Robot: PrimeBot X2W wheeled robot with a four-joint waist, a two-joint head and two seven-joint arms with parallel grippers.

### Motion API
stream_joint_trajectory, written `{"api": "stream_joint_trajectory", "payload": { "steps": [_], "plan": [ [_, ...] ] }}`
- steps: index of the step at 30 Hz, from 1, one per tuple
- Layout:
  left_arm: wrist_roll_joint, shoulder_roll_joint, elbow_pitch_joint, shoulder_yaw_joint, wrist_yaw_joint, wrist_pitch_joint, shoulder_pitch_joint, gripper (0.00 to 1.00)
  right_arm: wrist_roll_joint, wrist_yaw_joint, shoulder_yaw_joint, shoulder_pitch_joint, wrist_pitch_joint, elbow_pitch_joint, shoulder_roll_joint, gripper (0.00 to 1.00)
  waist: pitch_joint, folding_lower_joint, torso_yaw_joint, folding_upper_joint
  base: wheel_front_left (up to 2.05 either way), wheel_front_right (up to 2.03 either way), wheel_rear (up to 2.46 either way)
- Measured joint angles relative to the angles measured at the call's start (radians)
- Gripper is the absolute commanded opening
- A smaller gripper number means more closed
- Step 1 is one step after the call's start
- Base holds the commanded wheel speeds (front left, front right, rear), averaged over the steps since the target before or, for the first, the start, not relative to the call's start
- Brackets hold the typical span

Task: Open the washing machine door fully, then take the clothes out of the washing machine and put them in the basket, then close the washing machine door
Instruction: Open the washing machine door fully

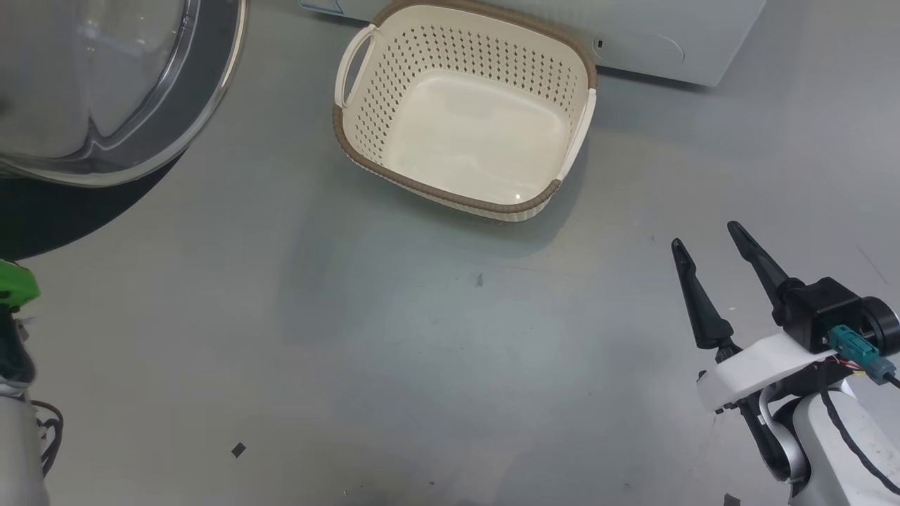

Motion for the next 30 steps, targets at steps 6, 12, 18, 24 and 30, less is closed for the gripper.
{"api": "stream_joint_trajectory", "payload": {
  "steps": [6, 12, 18, 24, 30],
  "plan": [
    [0.026, -0.007, 0.019, -0.022, -0.011, -0.024, 0.0, 0.0, 0.012, 0.0, -0.009, -0.002, -0.027, 0.027, 0.011, 1.0, -0.038, 0.0, 0.005, 0.0, 0.0, 0.0, 0.0],
    [0.063, -0.007, 0.021, -0.067, -0.028, -0.033, 0.001, 0.0, 0.035, 0.004, -0.01, -0.003, -0.059, 0.057, 0.037, 1.0, -0.089, 0.0, 0.006, 0.0, 0.0, 0.0, 0.0],
    [0.11, -0.013, 0.011, -0.119, -0.047, -0.047, 0.005, 0.0, 0.048, 0.004, -0.021, -0.002, -0.087, 0.093, 0.048, 1.0, -0.151, 0.0, 0.002, 0.0, 0.0, 0.0, 0.0],
    [0.129, -0.029, -0.013, -0.163, -0.074, -0.055, 0.06, 0.0, 0.067, 0.004, -0.04, 0.004, -0.108, 0.12, 0.071, 1.0, -0.223, 0.0, -0.008, 0.0, 0.0, 0.0, 0.0],
    [0.154, -0.04, -0.052, -0.192, -0.103, -0.067, 0.124, 0.0, 0.088, 0.004, -0.048, 0.029, -0.121, 0.137, 0.088, 1.0, -0.296, 0.0, -0.034, 0.0, 0.0, 0.0, 0.0]
  ]
}}
